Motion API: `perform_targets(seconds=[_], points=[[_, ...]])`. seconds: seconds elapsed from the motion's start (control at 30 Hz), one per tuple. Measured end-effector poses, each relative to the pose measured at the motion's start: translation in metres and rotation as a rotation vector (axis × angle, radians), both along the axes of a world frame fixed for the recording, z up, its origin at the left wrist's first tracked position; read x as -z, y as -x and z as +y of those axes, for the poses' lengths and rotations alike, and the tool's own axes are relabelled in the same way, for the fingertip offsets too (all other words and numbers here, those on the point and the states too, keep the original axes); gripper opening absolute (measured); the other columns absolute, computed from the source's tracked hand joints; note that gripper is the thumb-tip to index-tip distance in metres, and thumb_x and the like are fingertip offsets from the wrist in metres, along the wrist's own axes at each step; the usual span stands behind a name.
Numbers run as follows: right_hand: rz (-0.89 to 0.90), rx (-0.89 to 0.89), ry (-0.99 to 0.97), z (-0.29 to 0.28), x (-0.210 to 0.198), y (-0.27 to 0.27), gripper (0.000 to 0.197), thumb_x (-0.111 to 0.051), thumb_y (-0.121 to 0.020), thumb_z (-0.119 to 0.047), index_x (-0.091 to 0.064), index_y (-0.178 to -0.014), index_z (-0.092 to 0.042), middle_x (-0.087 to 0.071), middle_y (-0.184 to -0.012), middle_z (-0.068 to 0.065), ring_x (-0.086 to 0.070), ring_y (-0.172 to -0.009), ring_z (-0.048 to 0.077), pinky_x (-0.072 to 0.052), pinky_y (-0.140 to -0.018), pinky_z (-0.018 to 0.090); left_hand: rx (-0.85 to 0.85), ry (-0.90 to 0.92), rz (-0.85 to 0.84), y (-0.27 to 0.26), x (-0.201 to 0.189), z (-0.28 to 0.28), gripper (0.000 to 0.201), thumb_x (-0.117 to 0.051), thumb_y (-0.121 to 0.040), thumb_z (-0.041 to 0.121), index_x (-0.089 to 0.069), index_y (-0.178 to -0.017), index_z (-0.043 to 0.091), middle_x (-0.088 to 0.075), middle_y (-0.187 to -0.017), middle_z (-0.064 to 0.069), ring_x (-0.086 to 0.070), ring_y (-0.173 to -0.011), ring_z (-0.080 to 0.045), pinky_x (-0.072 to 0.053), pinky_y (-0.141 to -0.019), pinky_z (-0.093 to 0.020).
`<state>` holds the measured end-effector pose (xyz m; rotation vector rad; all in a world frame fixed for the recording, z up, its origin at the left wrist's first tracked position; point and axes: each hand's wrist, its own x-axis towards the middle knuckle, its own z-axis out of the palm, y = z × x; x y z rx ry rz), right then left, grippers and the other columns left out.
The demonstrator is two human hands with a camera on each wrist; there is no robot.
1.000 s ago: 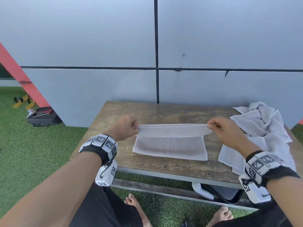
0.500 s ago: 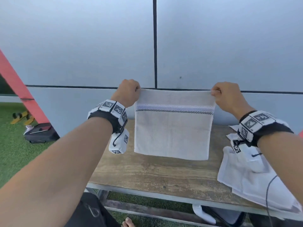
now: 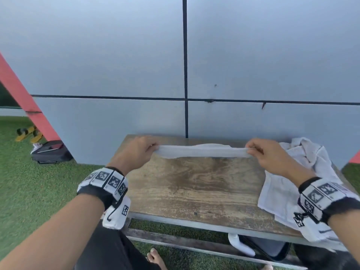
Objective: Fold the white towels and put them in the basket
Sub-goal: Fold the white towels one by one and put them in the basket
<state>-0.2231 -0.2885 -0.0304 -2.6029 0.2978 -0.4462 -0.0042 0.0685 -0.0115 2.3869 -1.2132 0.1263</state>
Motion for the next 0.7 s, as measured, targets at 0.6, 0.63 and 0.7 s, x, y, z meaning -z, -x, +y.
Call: perform_targets(seconds=[0.6,0.63,0.7], points=[[0.386,0.033,-0.153,-0.001,0.080,-0.025,0.012,-0.067,-0.093,-0.020,-0.069,-0.081,-0.023,-0.073,-0.087,-0.005,-0.067,-0.080,0.013,-0.053,-0.080,0.034,-0.128,-0.300,0.336,0.004,0.072,-0.003,0.019,-0.055,-0.100,0.018,-0.073,-0.104,0.011,-0.068,-0.098,0.002,-0.060,-0.085,-0.014,-0.044,-0.077,-0.026],[0.359,0.067,-0.119,-0.002,0.081,-0.033,0.011,-0.066,-0.094,-0.021,-0.068,-0.082,-0.023,-0.072,-0.088,-0.005,-0.066,-0.082,0.014,-0.051,-0.080,0.032,-0.154,-0.265,0.318,-0.002,0.074,-0.010,0.019,-0.055,-0.099,0.017,-0.072,-0.100,0.010,-0.069,-0.096,0.000,-0.061,-0.086,-0.018,-0.045,-0.076,-0.029],[0.319,0.108,-0.094,-0.005,0.084,-0.048,0.010,-0.064,-0.095,-0.021,-0.067,-0.085,-0.022,-0.070,-0.088,-0.003,-0.063,-0.084,0.016,-0.045,-0.077,0.029,-0.205,-0.244,0.291,-0.014,0.078,-0.023,0.021,-0.054,-0.097,0.014,-0.072,-0.093,0.006,-0.072,-0.092,-0.006,-0.064,-0.085,-0.025,-0.052,-0.075,-0.037]])
